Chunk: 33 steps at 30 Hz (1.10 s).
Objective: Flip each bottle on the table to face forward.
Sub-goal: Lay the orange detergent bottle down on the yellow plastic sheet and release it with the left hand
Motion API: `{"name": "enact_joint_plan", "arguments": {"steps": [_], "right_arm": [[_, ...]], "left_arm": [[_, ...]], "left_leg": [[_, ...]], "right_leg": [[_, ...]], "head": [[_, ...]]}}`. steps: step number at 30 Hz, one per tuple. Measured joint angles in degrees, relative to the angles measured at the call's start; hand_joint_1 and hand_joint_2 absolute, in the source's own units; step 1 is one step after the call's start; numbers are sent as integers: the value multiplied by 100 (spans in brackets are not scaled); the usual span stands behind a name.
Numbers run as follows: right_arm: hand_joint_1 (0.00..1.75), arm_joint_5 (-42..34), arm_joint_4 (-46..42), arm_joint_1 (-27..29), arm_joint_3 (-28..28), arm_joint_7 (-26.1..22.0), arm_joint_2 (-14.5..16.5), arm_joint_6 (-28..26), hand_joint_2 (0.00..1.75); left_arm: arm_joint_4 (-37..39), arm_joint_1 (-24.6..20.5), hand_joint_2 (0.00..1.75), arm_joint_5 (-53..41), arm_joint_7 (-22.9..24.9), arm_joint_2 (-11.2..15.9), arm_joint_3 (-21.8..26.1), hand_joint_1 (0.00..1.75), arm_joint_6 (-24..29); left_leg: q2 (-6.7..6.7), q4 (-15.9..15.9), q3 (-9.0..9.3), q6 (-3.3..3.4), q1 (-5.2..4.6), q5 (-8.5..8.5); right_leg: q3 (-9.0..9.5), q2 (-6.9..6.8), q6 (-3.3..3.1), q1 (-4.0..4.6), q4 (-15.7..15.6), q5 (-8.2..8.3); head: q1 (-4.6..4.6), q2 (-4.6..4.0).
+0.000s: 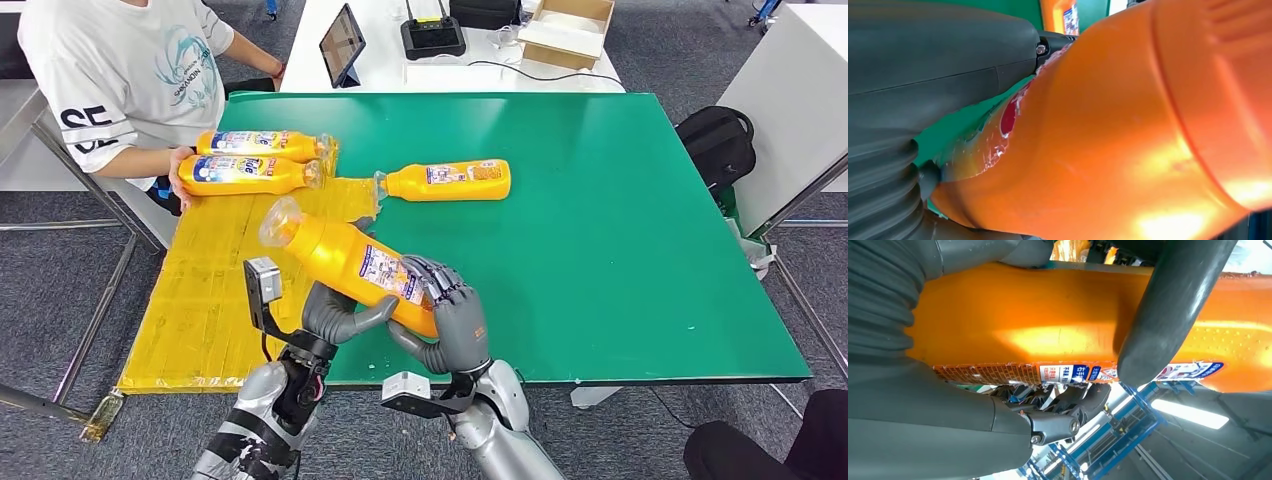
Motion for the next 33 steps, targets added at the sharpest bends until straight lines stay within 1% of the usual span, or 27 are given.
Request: {"name": "enact_joint_plan", "arguments": {"steps": [2,6,7,8,10,11,12,16,20,22,25,26,28,29,30,32,33], "right_arm": [[175,-34,63,-21,38,15,-3,52,175],[175,-127,280,-120,117,-3,-6,183,175],[175,-148,347,-152,127,-19,-7,198,175],[175,-162,412,-182,132,-34,-7,208,175],[175,-175,529,-239,137,-63,-7,213,175],[175,-169,575,-264,140,-69,-6,213,175],[175,-156,619,-291,146,-71,-6,213,175],[175,-97,766,-413,174,-69,-3,209,175],[175,-39,871,-522,185,-55,20,175,175],[175,-34,912,-546,188,-33,32,151,175],[175,-56,970,-560,188,18,40,125,175],[158,-60,986,-560,187,38,41,114,175],[71,-63,1010,-560,185,69,41,97,175],[27,-62,1020,-559,185,78,41,96,131],[0,-62,1031,-558,187,87,41,109,87],[0,-94,1052,-558,193,105,43,183,0],[0,-141,1059,-562,196,114,43,269,0]], "left_arm": [[41,-8,175,250,57,-22,11,0,-129],[53,1,175,994,225,-46,56,0,-560],[39,12,175,1160,271,-46,66,4,-655],[22,28,175,1292,309,-46,78,31,-731],[-12,62,175,1468,375,-46,103,117,-842],[-20,74,175,1518,396,-46,115,157,-885],[-25,82,175,1561,410,-49,122,174,-928],[-28,92,175,1689,437,-85,126,175,-1036],[-28,84,175,1701,367,-107,112,175,-989],[-28,77,175,1537,249,-107,77,175,-852],[-29,66,175,1062,30,-124,-27,175,-499],[-30,61,175,901,-29,-133,-64,175,-383],[-30,47,175,654,-114,-143,-133,175,-192],[-31,37,175,568,-147,-146,-166,175,-119],[-33,26,175,508,-170,-151,-197,175,-63],[-41,9,175,437,-198,-172,-257,175,20],[-45,6,175,396,-219,-183,-281,175,87]], "left_leg": [[1,0,0,0,0,0],[0,0,0,0,0,0],[1,0,0,0,0,0],[1,0,0,0,0,0],[1,0,0,0,0,0],[1,0,0,0,0,0],[1,0,0,0,0,0],[3,0,1,0,0,0],[3,0,1,0,0,0],[3,0,1,0,0,0],[2,0,0,0,0,0],[2,0,0,0,0,0],[3,0,0,0,0,0],[2,0,0,0,0,0],[1,0,0,0,0,0],[0,0,-1,0,0,0],[1,0,0,0,0,0]], "right_leg": [[0,0,0,0,0,0],[0,0,0,0,0,0],[0,0,0,0,0,0],[0,0,0,0,0,0],[-1,0,0,0,0,0],[-1,0,0,0,0,0],[-1,0,0,0,0,0],[-3,1,0,0,0,0],[-3,1,0,0,0,0],[-3,1,0,0,0,0],[-3,1,0,0,0,0],[-3,1,0,0,0,0],[-3,1,0,0,0,0],[-3,1,0,0,0,0],[-3,1,0,0,0,0],[-2,0,0,0,0,0],[-2,1,0,0,0,0]], "head": [[0,0],[-1,0],[-1,0],[-1,0],[-1,0],[-2,0],[-2,0],[-1,0],[-1,0],[-2,0],[-1,0],[-1,0],[-1,0],[-1,0],[-1,0],[-1,0],[-1,0]]}}
